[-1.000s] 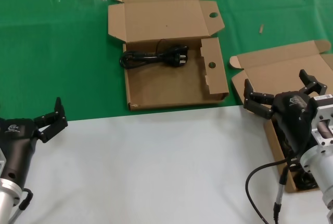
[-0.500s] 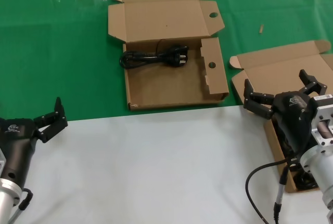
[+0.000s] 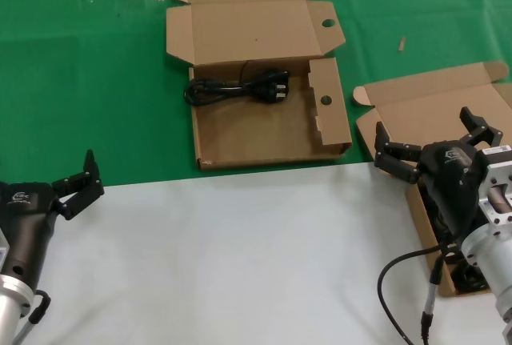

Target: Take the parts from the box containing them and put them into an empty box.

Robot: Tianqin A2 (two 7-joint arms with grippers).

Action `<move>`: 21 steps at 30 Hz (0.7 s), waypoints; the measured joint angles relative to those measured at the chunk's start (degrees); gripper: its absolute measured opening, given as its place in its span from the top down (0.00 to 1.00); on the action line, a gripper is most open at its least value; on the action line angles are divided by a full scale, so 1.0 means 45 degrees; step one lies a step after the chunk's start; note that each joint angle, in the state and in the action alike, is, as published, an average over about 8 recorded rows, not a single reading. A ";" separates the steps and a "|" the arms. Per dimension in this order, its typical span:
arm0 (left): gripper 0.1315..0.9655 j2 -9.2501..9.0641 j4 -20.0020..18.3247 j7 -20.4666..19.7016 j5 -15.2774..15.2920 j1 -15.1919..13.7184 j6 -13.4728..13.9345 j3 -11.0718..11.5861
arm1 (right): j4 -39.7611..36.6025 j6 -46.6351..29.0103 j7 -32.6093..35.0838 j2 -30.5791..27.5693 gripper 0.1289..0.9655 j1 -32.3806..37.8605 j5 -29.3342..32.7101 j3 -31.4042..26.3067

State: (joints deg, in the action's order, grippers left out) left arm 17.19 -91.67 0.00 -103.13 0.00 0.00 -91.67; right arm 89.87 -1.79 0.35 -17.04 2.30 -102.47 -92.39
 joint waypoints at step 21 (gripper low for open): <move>0.00 0.0000 0.0000 0.0000 0.0000 0.0000 0.0000 0.0000 | 0.0000 0.0000 0.0000 0.0000 0.00 0.0000 0.0000 0.0000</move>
State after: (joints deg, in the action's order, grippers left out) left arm 17.19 -91.67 0.00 -103.13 0.00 0.00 -91.67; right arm 89.87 -1.79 0.35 -17.04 2.30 -102.47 -92.39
